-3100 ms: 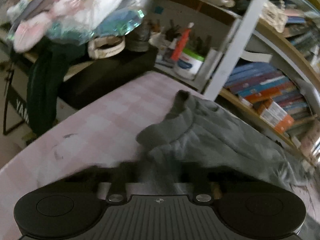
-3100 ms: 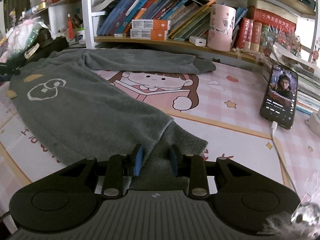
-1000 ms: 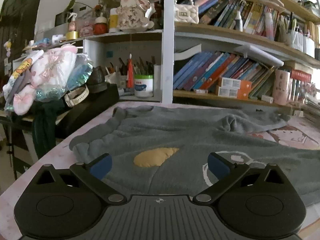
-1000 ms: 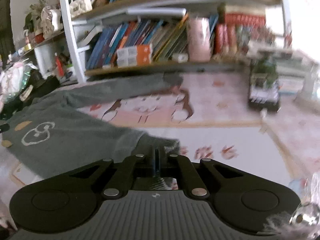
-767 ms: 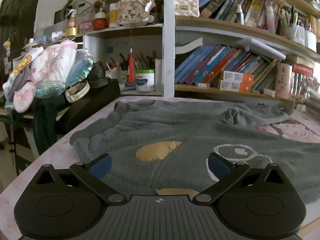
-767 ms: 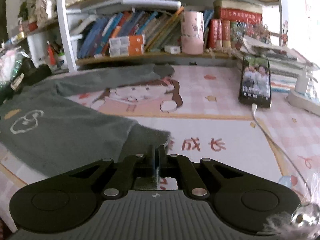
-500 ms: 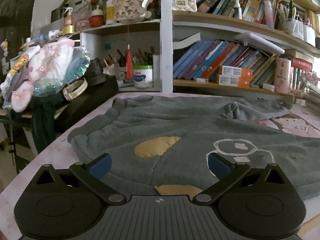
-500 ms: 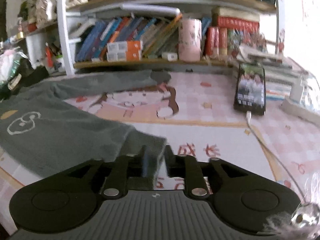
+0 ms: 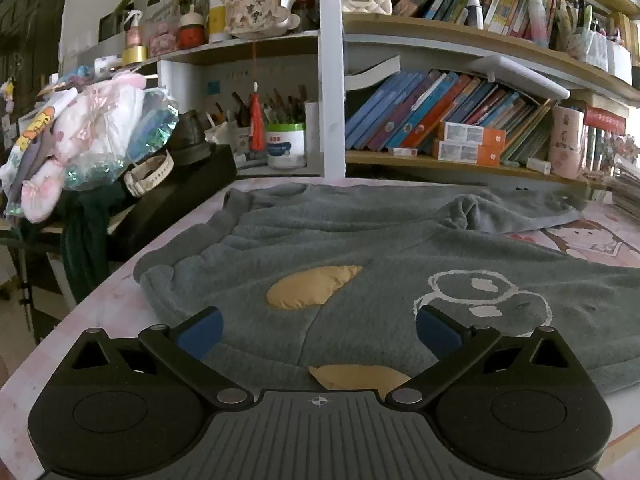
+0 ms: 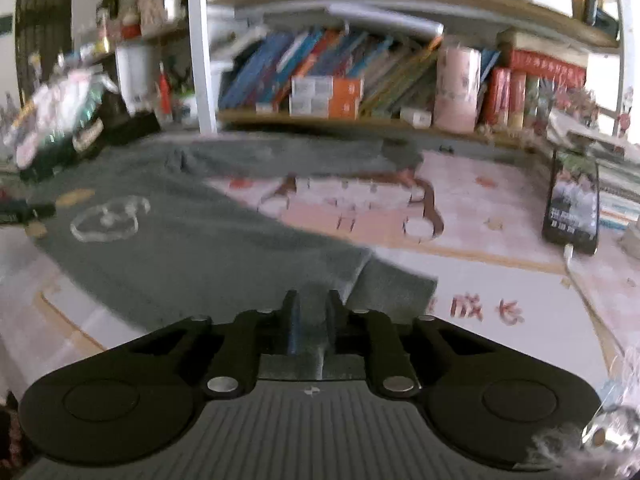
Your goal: Fold clothes
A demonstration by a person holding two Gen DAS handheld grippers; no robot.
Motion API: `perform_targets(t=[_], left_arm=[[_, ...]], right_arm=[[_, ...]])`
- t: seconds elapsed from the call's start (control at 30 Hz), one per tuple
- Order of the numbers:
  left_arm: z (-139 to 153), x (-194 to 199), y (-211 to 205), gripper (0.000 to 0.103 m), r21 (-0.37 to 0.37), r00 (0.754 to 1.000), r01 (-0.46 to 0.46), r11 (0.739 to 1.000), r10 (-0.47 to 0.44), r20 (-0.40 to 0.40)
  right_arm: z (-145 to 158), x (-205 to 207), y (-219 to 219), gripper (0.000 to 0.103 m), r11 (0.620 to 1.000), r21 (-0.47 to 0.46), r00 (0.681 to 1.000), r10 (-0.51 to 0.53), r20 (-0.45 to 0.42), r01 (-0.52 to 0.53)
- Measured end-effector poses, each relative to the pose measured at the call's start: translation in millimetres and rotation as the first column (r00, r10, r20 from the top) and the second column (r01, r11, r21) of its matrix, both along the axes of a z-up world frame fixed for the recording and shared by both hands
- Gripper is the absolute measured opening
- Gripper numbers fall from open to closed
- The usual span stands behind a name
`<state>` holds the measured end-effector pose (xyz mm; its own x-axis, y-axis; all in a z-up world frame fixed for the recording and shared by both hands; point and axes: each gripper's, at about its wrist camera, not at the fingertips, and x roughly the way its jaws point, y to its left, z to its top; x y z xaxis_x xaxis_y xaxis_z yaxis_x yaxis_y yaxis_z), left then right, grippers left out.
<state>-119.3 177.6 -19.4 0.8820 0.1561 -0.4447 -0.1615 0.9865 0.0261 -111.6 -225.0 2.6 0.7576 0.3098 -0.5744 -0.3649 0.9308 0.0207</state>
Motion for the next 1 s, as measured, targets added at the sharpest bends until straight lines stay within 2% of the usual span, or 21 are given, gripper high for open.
perform_targets(t=[0.13,0.33,0.43,0.77,0.87,0.93,1.0], left_arm=[[-1,0,1,0.103,-0.008,1.000,-0.003,1.000,0.003,-0.003],[-1,1,1,0.103,-0.003,1.000,0.005,1.000,-0.005,-0.005],[-1,1,1,0.103,-0.001,1.000,0.006,1.000,-0.006,-0.004],[-1,-2,-2,0.103,0.008,1.000,0.018,1.000,-0.018,0.006],[-2,-2,-3,0.103,0.013,1.000,0.012,1.000,-0.012,-0.003],[-2,-3,-5,0.103,0.016,1.000,0.017,1.000,-0.017,-0.002],[-2,-4,-6,0.103,0.012,1.000,0.027,1.000,-0.027,-0.002]], right_arm=[[-5,2,-7,0.010,1.000,-0.005,1.000,-0.022,-0.020,0.022],[-6,-3,-5,0.013,1.000,-0.008,1.000,-0.012,0.001,0.012],[-2,-6,-7,0.022,1.000,0.019,1.000,0.003,0.019,-0.003],[6,-14,-5,0.035,0.998,0.042,0.998,0.038,0.049,-0.040],[7,-14,-5,0.045,0.998,0.049,0.998,0.031,0.052,-0.034],[7,-14,-6,0.059,0.998,0.053,0.998,0.020,0.057,-0.023],[8,-14,-6,0.065,0.998,0.058,0.998,0.009,0.061,-0.012]])
